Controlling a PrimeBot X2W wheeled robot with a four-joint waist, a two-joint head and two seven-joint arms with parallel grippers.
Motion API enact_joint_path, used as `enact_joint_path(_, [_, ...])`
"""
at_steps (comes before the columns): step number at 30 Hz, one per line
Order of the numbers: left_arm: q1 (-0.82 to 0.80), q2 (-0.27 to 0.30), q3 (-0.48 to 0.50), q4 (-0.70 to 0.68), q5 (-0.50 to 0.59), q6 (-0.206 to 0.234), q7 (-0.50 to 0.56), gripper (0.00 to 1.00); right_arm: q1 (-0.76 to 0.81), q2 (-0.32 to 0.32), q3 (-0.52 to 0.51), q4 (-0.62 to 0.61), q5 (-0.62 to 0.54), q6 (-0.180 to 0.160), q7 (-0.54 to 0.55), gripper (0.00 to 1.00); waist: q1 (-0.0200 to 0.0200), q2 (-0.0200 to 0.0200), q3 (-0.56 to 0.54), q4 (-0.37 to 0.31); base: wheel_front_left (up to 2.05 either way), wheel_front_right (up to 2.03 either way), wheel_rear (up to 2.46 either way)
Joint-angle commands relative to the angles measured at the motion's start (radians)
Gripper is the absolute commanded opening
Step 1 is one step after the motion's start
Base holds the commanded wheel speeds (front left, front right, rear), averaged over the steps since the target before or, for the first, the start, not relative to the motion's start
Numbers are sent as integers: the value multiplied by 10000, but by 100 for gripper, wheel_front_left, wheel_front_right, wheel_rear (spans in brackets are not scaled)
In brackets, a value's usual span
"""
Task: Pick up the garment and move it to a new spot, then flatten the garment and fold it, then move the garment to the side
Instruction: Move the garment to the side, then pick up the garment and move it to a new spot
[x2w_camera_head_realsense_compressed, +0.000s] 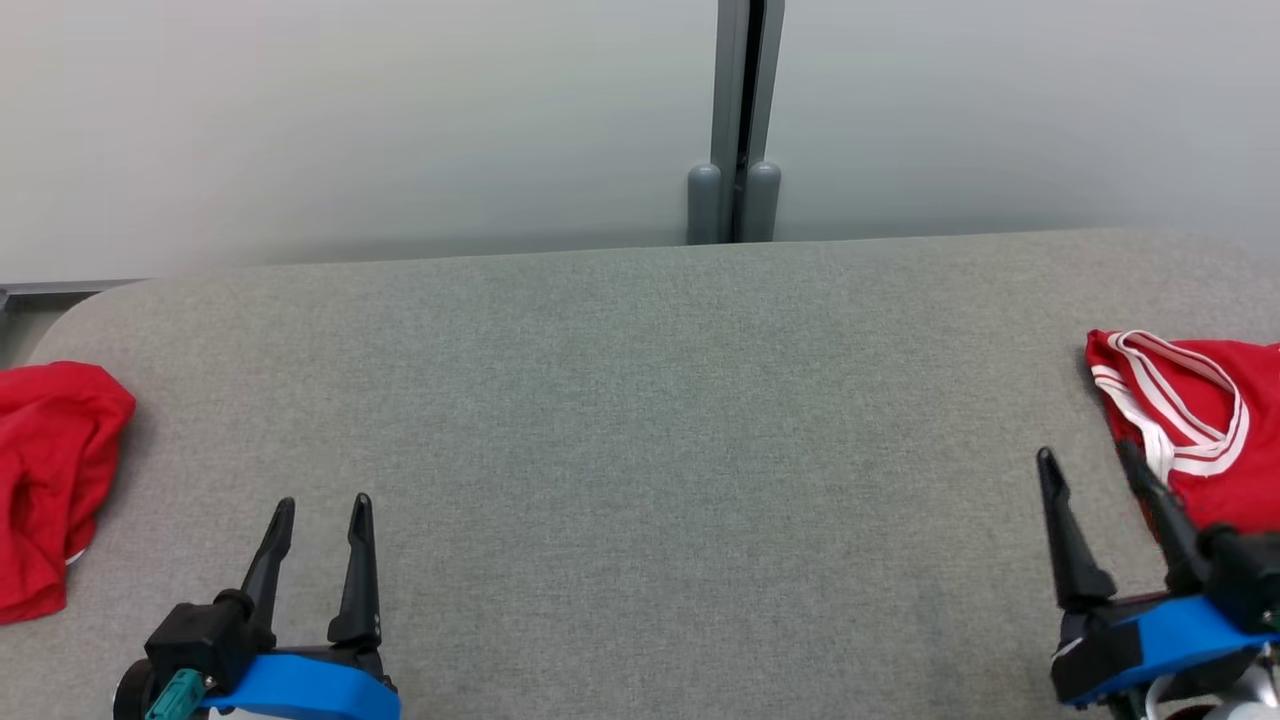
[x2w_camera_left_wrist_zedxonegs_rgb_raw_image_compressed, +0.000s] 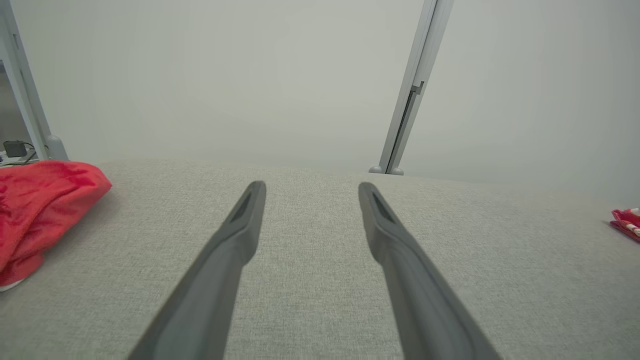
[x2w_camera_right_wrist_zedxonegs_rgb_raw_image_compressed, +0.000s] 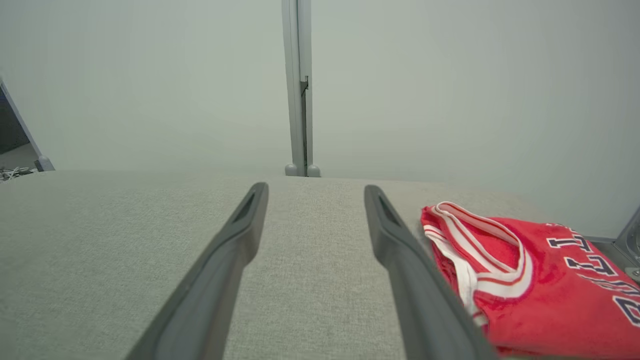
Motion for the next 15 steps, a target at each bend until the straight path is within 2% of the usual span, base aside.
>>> enact_joint_path(1, [75,-62,83,43,67,-30,-43,100,206,0,84,-83,5,2,-58,100,2,0,-35,16,0,0,0])
enact_joint_path(6, [134,-153,220,169,194,-143,-45,100,474,284,385,-85,104,2,-165,100,2,0,-161,31,0,0,0])
enact_joint_path(15, [232,-309,487,346,324,-251,-46,100,585,516,233,-153,-119,2,160,100,2,0,-289,9,0,0,0])
